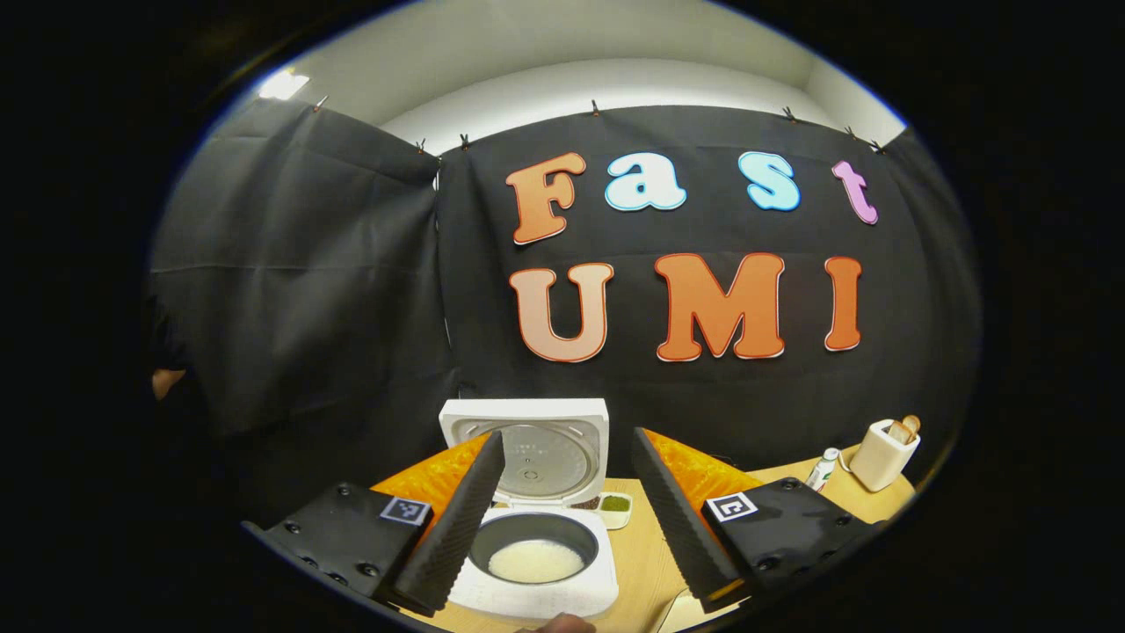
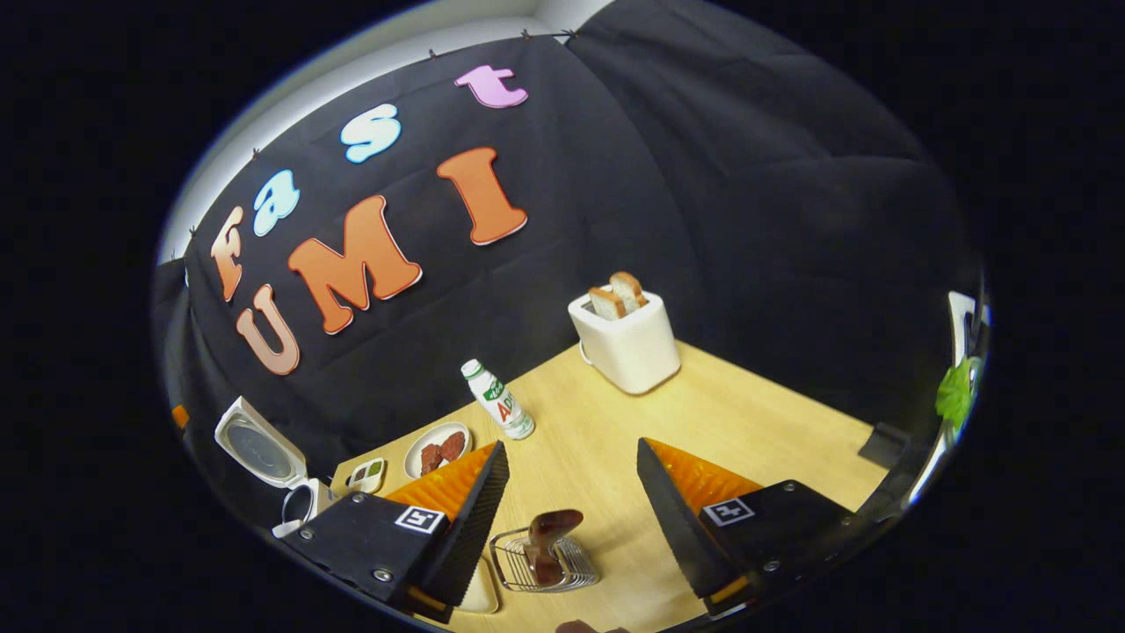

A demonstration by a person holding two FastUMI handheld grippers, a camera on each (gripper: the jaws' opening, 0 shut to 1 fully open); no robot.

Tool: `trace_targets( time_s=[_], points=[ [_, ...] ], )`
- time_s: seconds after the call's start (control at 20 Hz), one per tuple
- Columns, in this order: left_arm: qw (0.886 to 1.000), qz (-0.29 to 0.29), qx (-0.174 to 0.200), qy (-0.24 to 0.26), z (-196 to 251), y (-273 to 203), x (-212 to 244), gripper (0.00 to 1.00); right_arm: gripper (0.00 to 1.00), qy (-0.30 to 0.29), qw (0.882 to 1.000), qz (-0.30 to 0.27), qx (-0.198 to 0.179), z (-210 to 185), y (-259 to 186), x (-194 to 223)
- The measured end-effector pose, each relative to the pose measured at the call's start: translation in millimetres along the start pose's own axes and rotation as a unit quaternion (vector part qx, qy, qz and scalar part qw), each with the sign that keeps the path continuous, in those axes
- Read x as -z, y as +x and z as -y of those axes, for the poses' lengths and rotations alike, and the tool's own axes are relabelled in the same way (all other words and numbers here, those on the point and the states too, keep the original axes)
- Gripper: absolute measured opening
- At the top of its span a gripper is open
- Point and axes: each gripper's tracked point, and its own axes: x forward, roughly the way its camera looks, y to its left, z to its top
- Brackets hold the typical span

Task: Close the left gripper, press the button to open the rice cooker; take a wooden spoon from the chopstick holder with the right hand, scoop a spoonful of rice and pour it into the rice cooker, then put the wooden spoon back into the chopstick holder.

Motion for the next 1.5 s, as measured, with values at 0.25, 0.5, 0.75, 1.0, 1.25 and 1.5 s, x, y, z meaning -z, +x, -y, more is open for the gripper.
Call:
trace_targets(
  time_s=[0.25, 0.5, 0.75, 1.0, 1.25, 1.5],
  points=[
    [0.999, -0.023, 0.007, -0.026, -17.7, 71.7, -7.9, 0.94, 0.93, -0.071, 0.995, 0.066, -0.009, -25.4, -37.2, -59.7],
    [0.997, -0.061, 0.025, -0.042, -36.2, 148.0, -6.2, 0.94, 0.93, -0.132, 0.987, 0.093, 0.015, -27.9, -69.9, -63.7],
    [0.994, -0.097, 0.006, -0.054, -60.6, 225.1, 2.6, 0.94, 0.93, -0.120, 0.987, 0.103, 0.035, -29.2, -96.9, -61.1],
    [0.988, -0.149, 0.017, -0.033, -57.2, 260.6, 38.5, 0.94, 0.93, -0.123, 0.985, 0.115, 0.040, -33.4, -108.9, -67.1],
    [0.982, -0.187, 0.017, -0.001, -60.2, 241.8, 50.2, 0.95, 0.93, -0.118, 0.986, 0.113, 0.014, -47.4, -96.8, -68.6],
    [0.979, -0.204, 0.026, -0.002, -59.5, 183.2, 61.5, 0.95, 0.93, -0.124, 0.988, 0.094, -0.020, -62.9, -75.3, -57.6]
  ],
)
